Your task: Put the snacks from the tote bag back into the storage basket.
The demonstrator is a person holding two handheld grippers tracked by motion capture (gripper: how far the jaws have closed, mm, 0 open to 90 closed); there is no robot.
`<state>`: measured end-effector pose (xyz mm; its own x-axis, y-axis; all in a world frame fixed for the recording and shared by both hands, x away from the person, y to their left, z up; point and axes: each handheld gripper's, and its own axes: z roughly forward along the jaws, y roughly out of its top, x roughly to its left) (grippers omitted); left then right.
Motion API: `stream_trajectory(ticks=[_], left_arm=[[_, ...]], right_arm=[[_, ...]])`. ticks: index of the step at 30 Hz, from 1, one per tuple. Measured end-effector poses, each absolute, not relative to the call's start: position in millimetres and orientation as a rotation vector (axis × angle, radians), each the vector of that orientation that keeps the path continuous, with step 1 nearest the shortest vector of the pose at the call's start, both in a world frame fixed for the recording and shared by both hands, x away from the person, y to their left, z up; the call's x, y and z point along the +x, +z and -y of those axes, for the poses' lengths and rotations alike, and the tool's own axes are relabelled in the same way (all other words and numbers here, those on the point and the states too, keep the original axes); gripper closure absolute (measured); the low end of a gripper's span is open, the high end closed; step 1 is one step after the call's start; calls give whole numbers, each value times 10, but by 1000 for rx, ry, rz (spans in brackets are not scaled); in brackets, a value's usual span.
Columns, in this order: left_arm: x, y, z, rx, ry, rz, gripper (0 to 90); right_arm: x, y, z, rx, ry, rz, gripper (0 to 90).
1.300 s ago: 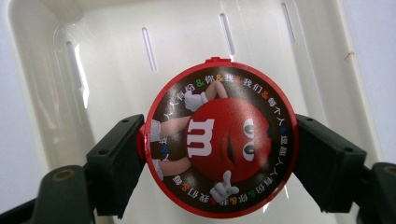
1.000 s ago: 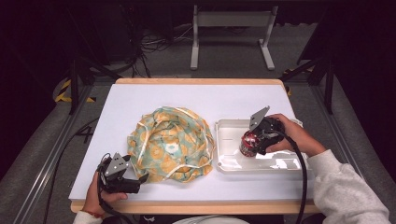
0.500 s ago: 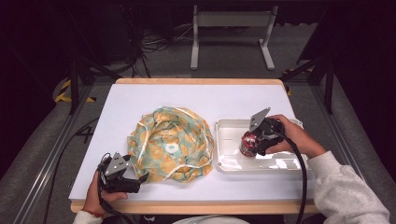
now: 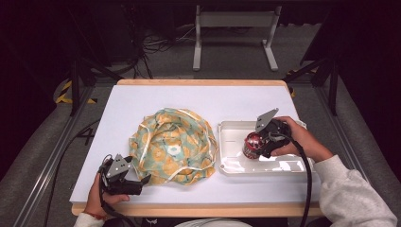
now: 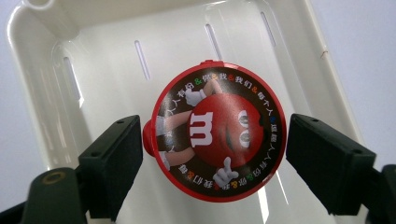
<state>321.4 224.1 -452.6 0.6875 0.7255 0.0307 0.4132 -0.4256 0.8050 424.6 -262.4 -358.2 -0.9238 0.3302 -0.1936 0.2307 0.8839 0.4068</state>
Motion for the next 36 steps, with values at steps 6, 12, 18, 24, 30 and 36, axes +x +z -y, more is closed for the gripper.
stream_trajectory(ticks=[6,12,18,24,30,36], left_arm=[[3223,-4525,-2237,2077,478,-868,45],[3222,-4525,-2234,2080,476,-871,45],[3223,-4526,-2231,2081,475,-869,45],[3224,-4527,-2229,2082,474,-868,46],[3223,-4527,-2228,2083,473,-867,46],[3221,-4528,-2227,2084,468,-869,46]], right_arm=[[4202,-3536,2668,442,588,-2773,194],[4163,-3540,2720,460,616,-2741,191],[4104,-3555,2777,474,645,-2728,174],[4043,-3579,2822,473,646,-2694,153],[3989,-3609,2871,510,673,-2671,118],[3922,-3652,2914,523,697,-2638,104]])
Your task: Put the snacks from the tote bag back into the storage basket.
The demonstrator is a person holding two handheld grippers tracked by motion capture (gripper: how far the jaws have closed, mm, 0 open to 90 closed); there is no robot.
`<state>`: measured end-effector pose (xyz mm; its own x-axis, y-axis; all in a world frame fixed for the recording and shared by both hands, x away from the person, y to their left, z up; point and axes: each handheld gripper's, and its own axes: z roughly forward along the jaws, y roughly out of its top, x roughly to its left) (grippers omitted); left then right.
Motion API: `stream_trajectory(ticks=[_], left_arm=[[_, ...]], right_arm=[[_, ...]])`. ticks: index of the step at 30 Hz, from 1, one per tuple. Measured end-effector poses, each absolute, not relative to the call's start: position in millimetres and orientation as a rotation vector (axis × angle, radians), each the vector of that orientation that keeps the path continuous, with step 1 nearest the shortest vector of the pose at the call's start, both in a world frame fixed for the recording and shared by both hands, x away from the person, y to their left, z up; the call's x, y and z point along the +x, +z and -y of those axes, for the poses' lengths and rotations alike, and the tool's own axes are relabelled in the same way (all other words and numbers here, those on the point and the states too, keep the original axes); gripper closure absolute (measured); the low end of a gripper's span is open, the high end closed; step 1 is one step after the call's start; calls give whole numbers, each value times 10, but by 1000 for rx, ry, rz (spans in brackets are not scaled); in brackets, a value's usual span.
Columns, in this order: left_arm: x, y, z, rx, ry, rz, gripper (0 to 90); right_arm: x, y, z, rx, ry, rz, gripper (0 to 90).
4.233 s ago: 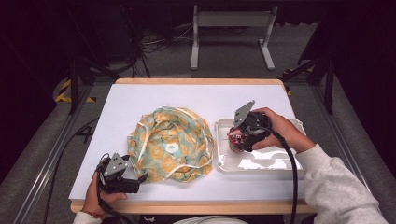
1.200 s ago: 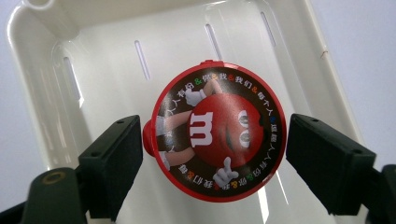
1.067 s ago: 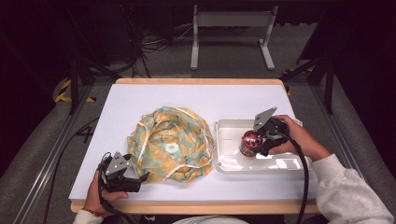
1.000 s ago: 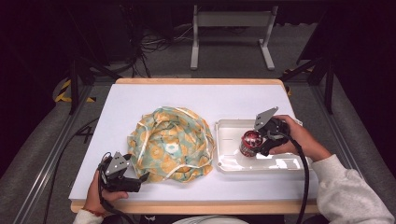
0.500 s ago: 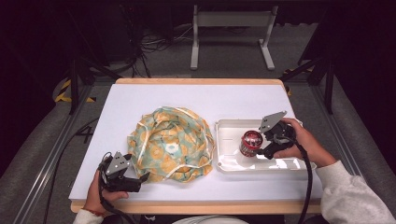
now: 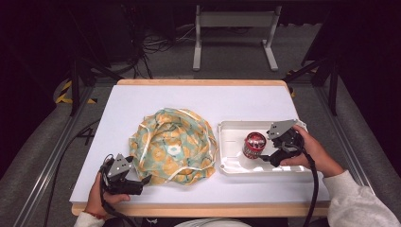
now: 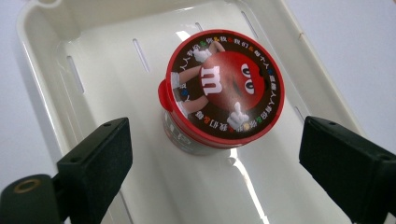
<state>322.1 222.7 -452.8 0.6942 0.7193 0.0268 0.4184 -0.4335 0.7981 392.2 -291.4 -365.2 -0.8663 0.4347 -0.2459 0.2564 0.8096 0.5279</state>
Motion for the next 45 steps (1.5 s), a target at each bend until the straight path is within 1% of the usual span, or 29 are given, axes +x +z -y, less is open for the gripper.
stream_trajectory(ticks=[19,21,45], left_arm=[[3221,-4531,-2225,2084,464,-871,46],[3220,-4529,-2228,2085,468,-870,46],[3228,-4531,-2227,2083,470,-866,46]], right_arm=[[3752,-3805,3078,610,783,-2543,107],[3727,-3823,3099,623,793,-2548,120],[3436,-3992,3442,695,917,-2380,97]])
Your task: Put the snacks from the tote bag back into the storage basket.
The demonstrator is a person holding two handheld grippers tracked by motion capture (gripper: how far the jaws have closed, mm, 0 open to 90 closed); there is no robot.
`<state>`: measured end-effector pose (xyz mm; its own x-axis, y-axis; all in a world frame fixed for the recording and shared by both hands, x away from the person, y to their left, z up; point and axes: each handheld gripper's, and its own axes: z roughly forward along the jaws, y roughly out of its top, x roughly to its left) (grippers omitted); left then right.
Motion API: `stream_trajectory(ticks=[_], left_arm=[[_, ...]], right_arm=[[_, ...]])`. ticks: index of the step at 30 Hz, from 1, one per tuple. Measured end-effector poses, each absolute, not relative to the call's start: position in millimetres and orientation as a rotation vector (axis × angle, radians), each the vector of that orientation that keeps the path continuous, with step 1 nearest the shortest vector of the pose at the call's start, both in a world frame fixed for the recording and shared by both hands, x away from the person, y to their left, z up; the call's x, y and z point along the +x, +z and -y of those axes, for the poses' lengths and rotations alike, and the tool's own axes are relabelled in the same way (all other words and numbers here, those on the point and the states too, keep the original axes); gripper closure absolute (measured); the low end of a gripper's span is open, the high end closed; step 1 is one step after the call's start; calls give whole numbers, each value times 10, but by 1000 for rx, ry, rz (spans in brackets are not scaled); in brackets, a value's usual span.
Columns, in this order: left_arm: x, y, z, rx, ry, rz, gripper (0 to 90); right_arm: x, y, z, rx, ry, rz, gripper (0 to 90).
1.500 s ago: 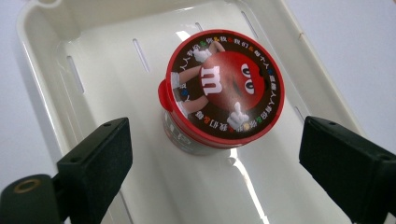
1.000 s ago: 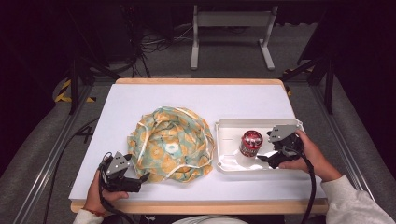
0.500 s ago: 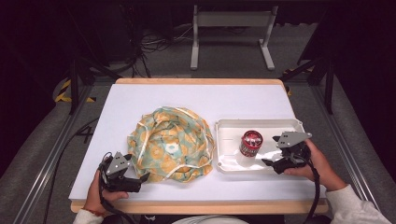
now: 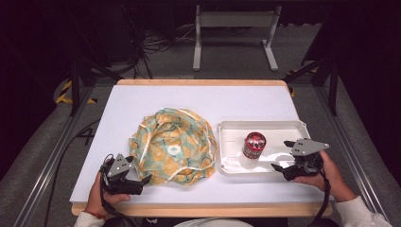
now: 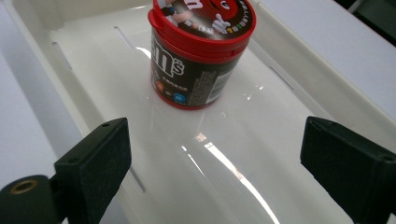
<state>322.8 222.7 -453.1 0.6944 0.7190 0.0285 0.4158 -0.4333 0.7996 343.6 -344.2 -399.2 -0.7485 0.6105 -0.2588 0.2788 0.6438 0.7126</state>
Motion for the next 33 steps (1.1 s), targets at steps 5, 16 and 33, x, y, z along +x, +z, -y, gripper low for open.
stream_trajectory(ticks=[5,16,33], left_arm=[[3229,-4531,-2227,2083,470,-866,46],[3227,-4528,-2230,2084,473,-866,46],[3226,-4526,-2231,2084,477,-866,46]], right_arm=[[3377,-4011,3507,708,949,-2349,97],[3279,-4076,3645,740,969,-2301,89],[3108,-4115,3813,785,1074,-2210,68]])
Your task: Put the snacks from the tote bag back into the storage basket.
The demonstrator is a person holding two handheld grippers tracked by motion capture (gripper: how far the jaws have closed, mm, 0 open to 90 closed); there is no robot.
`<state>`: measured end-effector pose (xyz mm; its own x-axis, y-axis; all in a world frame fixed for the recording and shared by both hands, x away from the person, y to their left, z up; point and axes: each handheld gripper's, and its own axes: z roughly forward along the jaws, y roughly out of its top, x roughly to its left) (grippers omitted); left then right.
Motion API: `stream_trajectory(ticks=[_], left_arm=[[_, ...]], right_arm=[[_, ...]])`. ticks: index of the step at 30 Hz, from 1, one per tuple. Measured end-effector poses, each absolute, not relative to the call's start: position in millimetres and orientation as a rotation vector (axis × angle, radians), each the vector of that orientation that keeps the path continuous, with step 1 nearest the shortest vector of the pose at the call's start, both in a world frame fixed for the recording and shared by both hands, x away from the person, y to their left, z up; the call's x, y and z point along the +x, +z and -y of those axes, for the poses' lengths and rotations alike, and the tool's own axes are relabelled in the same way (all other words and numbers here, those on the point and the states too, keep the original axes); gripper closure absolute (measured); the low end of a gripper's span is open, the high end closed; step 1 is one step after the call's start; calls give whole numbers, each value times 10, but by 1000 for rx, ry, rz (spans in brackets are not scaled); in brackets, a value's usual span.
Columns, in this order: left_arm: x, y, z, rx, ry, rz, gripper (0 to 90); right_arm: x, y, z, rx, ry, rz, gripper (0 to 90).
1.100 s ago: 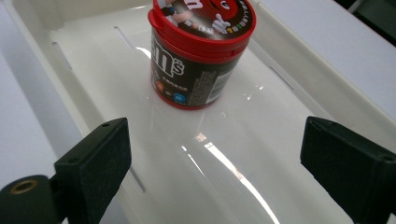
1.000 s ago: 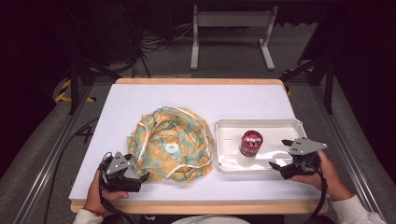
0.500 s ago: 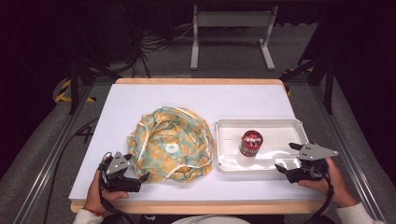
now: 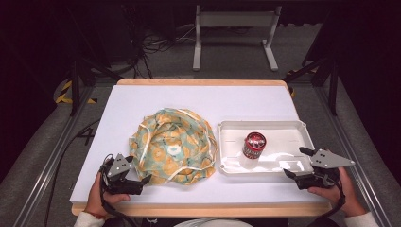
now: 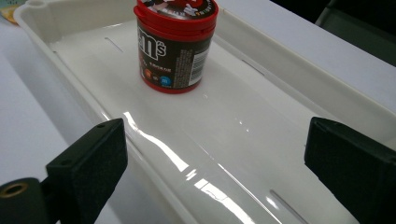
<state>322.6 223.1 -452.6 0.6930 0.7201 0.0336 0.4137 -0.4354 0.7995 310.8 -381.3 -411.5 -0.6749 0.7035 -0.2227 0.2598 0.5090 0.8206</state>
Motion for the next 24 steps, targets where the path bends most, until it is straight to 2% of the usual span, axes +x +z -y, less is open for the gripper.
stream_trajectory(ticks=[24], left_arm=[[3259,-4515,-2220,2073,482,-863,45]], right_arm=[[3027,-4185,3921,812,1082,-2137,61]])
